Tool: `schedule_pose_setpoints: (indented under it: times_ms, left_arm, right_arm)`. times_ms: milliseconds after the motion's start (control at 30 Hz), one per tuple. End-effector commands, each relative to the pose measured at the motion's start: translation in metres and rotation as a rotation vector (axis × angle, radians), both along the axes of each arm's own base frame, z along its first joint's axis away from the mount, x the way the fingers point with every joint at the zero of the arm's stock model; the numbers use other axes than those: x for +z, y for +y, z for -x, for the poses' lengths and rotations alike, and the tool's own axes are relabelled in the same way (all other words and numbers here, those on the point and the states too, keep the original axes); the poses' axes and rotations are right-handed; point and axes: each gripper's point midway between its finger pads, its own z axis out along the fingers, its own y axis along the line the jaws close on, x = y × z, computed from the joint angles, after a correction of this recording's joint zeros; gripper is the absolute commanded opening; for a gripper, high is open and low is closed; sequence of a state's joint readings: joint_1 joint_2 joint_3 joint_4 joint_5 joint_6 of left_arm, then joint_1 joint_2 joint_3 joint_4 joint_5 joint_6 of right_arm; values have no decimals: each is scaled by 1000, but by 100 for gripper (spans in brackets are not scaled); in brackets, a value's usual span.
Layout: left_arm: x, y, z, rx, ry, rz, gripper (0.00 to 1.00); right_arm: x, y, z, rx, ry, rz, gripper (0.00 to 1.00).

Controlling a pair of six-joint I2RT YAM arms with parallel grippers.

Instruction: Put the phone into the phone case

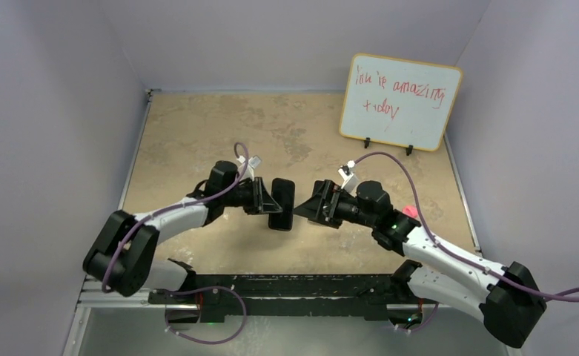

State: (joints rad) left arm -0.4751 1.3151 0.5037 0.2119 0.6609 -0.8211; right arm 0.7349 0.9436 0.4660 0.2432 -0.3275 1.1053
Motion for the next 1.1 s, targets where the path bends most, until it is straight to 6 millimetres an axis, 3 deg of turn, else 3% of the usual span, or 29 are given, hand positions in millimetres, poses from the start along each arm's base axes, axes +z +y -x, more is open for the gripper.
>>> schedule_pose_setpoints:
  times_ms: [0, 200, 467, 767, 967, 1067]
  left_arm:
    - [25, -14, -37, -93, -170, -6, 0]
    - [1, -17, -61, -89, -115, -24, 0]
    - [-36, -20, -70, -85, -24, -25, 3]
    - [-51, 0, -77, -13, -7, -168, 36]
    - [-42, 16, -78, 22, -32, -270, 47]
    - [-32, 25, -76, 41, -47, -313, 60]
  right_arm:
    - [19, -7, -10, -35, -95, 45, 99]
    - [20, -14, -6, -35, -111, 75, 99]
    - [18, -14, -7, -28, -119, 95, 99]
    - [8, -13, -8, -27, -96, 114, 99]
    - [5, -14, -10, -40, -88, 123, 99]
    - [1, -16, -10, -46, -81, 141, 99]
